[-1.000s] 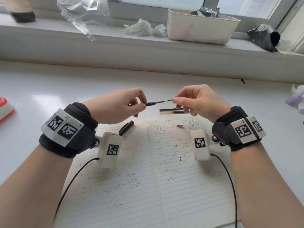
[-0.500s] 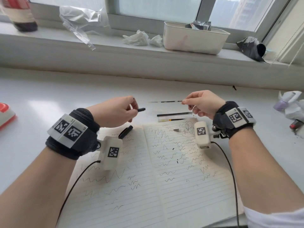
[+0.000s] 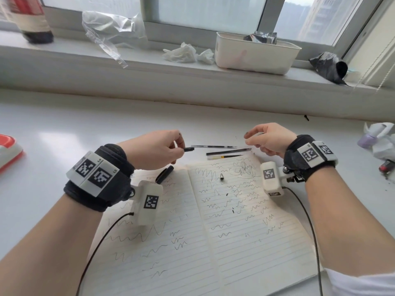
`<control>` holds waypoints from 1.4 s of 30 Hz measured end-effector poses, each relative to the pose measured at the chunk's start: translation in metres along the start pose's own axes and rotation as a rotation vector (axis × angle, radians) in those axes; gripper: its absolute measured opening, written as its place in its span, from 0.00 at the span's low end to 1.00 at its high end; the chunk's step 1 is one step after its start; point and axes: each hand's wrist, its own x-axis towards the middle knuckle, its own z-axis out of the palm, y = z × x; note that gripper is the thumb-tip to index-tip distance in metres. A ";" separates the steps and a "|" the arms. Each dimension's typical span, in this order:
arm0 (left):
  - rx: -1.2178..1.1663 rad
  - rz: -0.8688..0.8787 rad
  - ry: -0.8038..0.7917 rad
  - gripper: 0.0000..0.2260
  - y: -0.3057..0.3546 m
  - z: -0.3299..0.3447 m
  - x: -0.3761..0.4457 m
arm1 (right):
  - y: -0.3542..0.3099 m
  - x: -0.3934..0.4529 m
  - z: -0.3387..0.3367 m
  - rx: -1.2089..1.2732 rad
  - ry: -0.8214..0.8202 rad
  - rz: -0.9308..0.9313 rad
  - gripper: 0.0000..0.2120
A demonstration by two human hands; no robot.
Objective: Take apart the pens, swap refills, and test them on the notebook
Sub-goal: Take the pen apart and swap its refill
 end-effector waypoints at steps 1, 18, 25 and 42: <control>0.000 0.000 0.000 0.04 0.000 0.000 0.000 | 0.003 -0.001 -0.005 -0.021 0.016 0.008 0.06; -0.016 0.005 0.001 0.04 -0.001 0.001 0.001 | 0.003 0.000 -0.005 -0.349 -0.052 0.033 0.03; -0.034 0.024 -0.005 0.04 -0.001 0.001 0.001 | 0.005 -0.002 -0.016 -0.344 -0.096 -0.027 0.04; -0.229 0.147 0.194 0.04 -0.006 -0.003 0.003 | -0.050 -0.039 0.026 0.128 -0.253 -0.409 0.05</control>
